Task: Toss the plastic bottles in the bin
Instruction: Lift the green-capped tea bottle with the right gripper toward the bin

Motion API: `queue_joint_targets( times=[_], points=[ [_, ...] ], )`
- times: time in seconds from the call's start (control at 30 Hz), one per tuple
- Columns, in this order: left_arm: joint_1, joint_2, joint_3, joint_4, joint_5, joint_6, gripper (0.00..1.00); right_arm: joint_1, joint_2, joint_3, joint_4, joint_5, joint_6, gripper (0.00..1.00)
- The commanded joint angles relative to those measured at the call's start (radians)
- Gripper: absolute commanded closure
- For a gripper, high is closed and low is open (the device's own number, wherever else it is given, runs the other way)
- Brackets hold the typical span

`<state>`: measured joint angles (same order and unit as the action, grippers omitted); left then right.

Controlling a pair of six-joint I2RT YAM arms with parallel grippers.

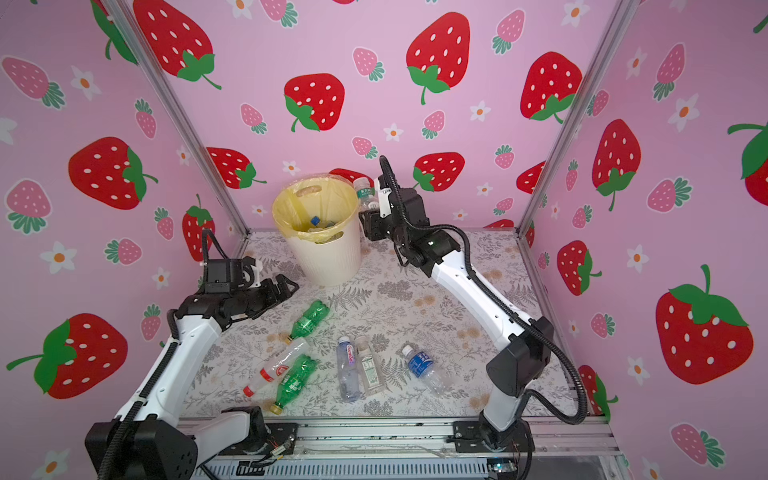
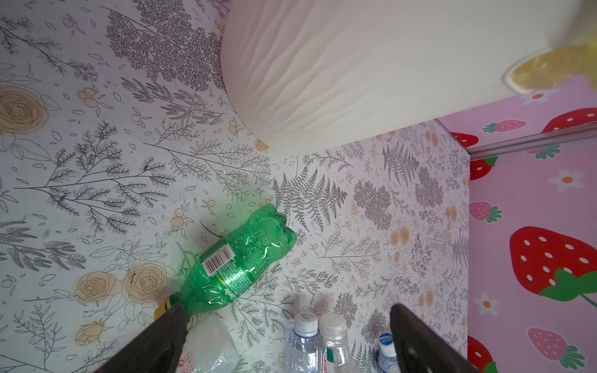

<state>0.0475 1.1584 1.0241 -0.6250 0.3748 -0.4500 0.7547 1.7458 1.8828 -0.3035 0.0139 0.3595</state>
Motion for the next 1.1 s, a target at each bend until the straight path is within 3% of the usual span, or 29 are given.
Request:
queue_joint_targets(
  times=[0.0, 0.13, 0.7, 1.07],
  points=[
    [0.003, 0.002, 0.010, 0.000, 0.005, 0.002, 0.00, 0.007, 0.022, 0.063, -0.001, -0.034, -0.046, 0.47],
    [0.006, -0.006, 0.010, -0.001, 0.004, 0.005, 0.00, 0.020, 0.003, 0.057, 0.015, -0.049, -0.101, 0.47],
    [0.023, -0.006, 0.008, 0.010, 0.021, -0.004, 0.00, 0.042, -0.363, -0.474, 0.274, -0.020, -0.111, 0.45],
    [0.038, -0.018, 0.003, 0.023, 0.055, -0.015, 0.00, 0.072, -0.411, -0.602, 0.329, -0.012, -0.087, 0.45]
  ],
)
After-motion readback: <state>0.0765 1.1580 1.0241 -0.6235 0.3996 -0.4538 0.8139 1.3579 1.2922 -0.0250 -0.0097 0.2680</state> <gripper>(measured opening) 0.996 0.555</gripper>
